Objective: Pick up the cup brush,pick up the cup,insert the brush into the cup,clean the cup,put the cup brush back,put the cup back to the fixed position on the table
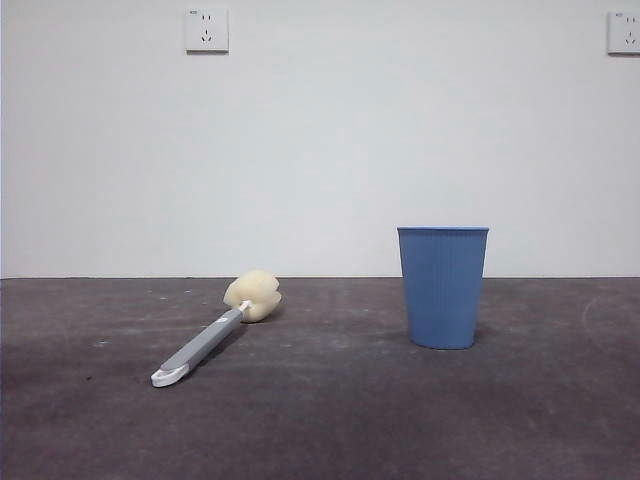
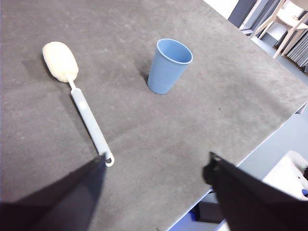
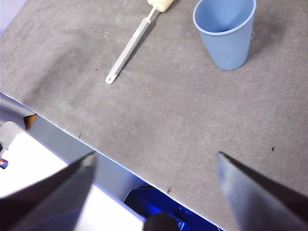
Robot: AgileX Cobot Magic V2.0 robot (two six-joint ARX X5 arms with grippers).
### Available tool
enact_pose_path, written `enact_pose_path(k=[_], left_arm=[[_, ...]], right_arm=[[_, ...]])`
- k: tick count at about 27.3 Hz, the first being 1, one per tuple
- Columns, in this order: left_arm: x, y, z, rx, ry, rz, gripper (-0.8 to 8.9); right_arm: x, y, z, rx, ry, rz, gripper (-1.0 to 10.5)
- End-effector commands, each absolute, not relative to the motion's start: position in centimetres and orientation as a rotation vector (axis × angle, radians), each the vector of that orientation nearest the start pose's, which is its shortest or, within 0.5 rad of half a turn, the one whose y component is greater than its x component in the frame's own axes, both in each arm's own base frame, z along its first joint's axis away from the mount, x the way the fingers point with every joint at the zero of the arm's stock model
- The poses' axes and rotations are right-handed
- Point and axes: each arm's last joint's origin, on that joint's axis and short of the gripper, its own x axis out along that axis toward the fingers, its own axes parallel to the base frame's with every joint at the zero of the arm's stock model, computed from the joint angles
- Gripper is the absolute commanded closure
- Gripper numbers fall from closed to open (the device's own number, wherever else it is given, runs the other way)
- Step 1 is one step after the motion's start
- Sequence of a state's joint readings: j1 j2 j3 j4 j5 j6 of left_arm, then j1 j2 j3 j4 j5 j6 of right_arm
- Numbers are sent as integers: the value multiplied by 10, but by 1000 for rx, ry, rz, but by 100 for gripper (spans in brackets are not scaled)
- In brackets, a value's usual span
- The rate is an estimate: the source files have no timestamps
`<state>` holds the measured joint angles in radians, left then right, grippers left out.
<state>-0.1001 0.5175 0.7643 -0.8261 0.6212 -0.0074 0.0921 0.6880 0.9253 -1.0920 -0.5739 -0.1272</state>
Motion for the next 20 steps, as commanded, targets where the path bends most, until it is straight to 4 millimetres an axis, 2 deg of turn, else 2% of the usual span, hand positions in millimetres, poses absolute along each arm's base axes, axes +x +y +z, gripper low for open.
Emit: enact_pose_path(k=[1,5,11,15,20], left_arm=[[93,-26,301,-150,593,-677,303],[106,-28,297,-143,640,-651,304],[139,-44,287,-99,709,-604,305],[164,-68,273,-47,775,-540,306],[203,-118,232,68,879,-433,312]], right_arm=[[99,25,319,95,793,676,317],[99,25,319,95,794,676,317],[99,25,319,99,796,674,317],[99,25,319,109,799,669,317],[99,25,319,112,799,668,317]])
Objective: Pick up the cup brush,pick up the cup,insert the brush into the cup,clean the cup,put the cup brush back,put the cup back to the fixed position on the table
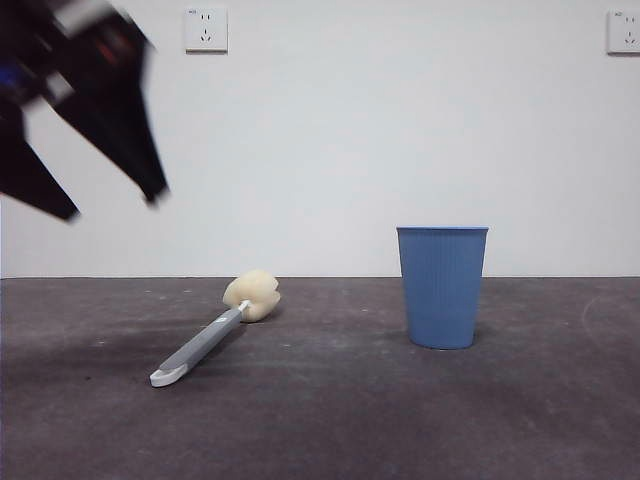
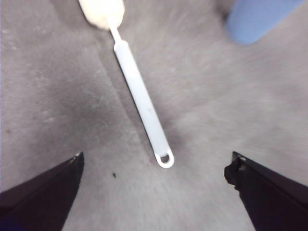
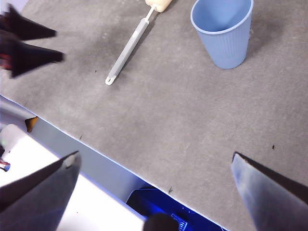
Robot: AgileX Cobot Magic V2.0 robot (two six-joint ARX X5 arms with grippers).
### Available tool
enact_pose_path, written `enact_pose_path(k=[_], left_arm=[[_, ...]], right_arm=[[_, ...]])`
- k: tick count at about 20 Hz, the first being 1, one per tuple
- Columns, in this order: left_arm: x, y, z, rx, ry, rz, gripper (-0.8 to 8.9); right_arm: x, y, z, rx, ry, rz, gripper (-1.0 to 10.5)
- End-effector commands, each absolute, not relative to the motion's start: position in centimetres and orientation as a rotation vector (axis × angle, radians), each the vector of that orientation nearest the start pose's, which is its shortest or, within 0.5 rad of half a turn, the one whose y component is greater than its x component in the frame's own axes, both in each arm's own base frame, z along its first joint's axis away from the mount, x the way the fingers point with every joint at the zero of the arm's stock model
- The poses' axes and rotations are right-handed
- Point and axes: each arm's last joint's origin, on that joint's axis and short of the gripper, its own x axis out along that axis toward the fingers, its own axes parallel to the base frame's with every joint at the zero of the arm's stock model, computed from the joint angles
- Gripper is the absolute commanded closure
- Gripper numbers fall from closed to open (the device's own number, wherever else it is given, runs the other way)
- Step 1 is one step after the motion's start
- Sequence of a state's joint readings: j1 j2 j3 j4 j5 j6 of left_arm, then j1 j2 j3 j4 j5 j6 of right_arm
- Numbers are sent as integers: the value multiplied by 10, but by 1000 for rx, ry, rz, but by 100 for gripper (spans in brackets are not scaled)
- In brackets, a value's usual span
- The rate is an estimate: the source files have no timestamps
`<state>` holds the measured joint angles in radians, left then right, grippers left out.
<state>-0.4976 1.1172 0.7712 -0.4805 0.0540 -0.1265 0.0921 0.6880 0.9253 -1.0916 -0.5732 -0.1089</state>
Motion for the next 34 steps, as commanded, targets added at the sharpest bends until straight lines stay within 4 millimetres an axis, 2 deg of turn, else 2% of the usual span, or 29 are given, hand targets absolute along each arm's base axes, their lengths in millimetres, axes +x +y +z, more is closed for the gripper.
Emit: enact_pose_path(k=[1,5,9,17,18,19,23,24,30,34], left_arm=[[211,-128,223,85,907,-421,312],[238,-154,200,131,994,-359,312],[258,-170,182,130,1051,-335,314],[266,-175,155,125,1105,-265,316],[266,-176,155,135,1099,-257,333],[265,-177,155,142,1095,-256,405],[263,-179,155,140,1108,-279,771],[262,-181,155,132,1115,-297,828],[261,-182,160,128,1125,-318,826],[257,-178,177,122,1092,-328,826]], right_arm=[[99,25,319,112,799,668,317],[99,25,319,118,800,666,317],[99,25,319,118,800,665,318],[99,25,319,118,799,666,319],[99,25,319,119,799,666,320],[99,25,319,119,799,666,320],[99,25,319,119,799,666,321],[99,25,319,119,799,666,321],[99,25,319,143,809,655,320],[99,25,319,156,813,650,321]])
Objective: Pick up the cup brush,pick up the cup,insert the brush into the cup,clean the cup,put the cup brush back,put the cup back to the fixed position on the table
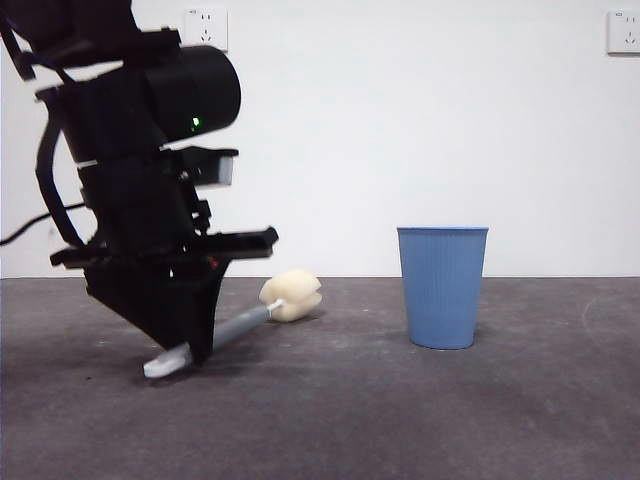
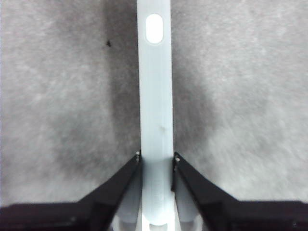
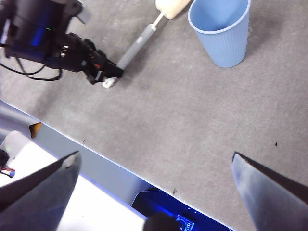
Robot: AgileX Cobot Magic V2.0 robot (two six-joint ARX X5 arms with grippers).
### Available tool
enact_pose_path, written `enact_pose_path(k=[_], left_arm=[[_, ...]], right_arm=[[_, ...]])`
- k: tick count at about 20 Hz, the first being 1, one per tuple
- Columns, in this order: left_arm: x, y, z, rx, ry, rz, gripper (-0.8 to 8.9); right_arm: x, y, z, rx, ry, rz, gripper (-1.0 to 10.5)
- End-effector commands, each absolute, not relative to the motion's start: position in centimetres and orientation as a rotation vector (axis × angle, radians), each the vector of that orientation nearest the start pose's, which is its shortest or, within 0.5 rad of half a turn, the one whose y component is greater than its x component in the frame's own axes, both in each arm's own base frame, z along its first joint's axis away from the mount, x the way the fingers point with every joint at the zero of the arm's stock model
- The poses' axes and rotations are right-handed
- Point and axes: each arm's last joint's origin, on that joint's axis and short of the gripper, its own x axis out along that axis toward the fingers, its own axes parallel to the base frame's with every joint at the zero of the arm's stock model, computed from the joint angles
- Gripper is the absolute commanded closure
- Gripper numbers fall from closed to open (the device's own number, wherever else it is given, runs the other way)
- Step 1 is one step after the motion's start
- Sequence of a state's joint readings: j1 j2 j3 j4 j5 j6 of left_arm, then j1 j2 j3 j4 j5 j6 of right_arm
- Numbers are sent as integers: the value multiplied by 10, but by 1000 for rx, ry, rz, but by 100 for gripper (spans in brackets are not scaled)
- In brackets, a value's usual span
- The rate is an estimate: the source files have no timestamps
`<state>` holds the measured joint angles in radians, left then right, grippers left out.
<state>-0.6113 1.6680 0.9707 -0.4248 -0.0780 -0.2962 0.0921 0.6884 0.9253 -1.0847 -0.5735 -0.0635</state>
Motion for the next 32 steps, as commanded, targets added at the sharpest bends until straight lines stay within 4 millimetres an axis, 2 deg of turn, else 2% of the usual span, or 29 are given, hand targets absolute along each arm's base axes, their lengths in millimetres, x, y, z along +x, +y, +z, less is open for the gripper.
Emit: enact_pose_path(k=[1,4,7,10,15,19,22,28,32], left_arm=[[255,-177,184,118,1077,-334,826],[245,-170,211,111,1008,-362,826],[230,-159,240,108,943,-390,826],[210,-146,267,102,886,-409,826],[180,-125,298,88,810,-431,826],[165,-113,308,97,793,-438,826],[158,-109,310,107,810,-435,826],[155,-107,308,119,842,-430,826],[155,-106,308,121,848,-429,822]], right_arm=[[102,25,319,156,815,650,321],[115,27,317,157,803,651,321],[137,29,303,180,783,644,320],[159,40,276,206,776,668,320],[183,76,224,120,714,618,320],[194,102,196,17,644,526,320],[209,112,182,-27,611,481,320],[237,117,152,-40,564,465,320],[251,115,142,-28,503,446,320]])
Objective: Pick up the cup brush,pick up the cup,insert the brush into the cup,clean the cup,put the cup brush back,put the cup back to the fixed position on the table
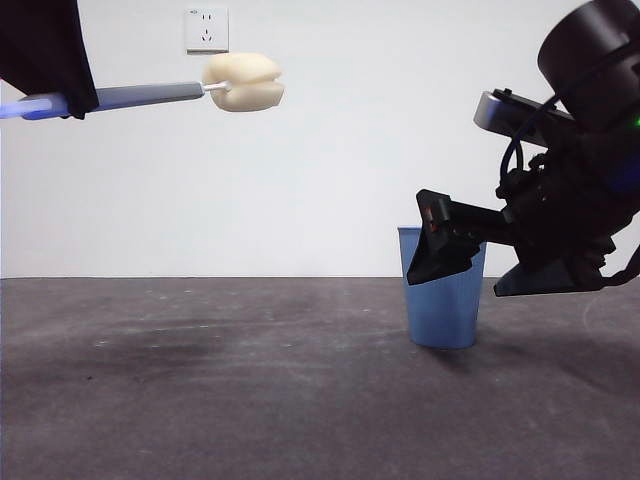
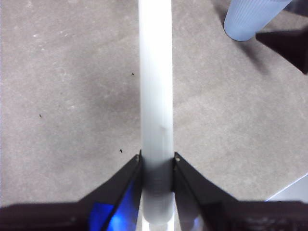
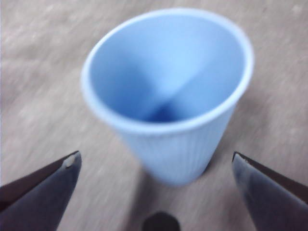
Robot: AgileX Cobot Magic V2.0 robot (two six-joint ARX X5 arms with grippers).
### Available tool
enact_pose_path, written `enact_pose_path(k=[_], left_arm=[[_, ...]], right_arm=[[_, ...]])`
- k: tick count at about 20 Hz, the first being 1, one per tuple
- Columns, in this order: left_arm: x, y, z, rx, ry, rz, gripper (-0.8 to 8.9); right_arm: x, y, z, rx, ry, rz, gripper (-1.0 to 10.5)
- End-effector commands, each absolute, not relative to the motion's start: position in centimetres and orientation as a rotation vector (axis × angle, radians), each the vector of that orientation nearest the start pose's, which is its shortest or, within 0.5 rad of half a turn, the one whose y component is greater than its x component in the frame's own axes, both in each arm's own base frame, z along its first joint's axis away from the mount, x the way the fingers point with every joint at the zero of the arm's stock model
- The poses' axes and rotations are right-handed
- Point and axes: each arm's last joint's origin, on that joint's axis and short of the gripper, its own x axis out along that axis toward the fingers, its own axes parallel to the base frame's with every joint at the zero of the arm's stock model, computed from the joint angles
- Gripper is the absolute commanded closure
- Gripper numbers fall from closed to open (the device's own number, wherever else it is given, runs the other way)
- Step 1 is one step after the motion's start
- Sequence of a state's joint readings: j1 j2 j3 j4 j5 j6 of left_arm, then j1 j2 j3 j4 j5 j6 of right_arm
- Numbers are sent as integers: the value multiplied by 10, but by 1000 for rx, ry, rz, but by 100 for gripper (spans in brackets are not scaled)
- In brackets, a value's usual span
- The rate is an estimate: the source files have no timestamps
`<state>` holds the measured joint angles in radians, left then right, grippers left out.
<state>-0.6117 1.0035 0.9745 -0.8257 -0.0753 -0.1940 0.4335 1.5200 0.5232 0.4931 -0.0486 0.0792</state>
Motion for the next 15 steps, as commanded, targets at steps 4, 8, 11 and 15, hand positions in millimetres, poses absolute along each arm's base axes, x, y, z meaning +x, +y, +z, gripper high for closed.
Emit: enact_pose_path(k=[4,8,11,15], left_arm=[[154,-107,308,121,848,-431,822],[154,-107,308,121,847,-431,822],[154,-107,308,121,848,-431,822],[154,-107,308,119,848,-430,822]], right_arm=[[259,117,134,-29,445,452,320],[266,120,127,-15,374,453,321],[269,121,121,-13,366,452,439],[271,122,120,-7,332,454,732]])
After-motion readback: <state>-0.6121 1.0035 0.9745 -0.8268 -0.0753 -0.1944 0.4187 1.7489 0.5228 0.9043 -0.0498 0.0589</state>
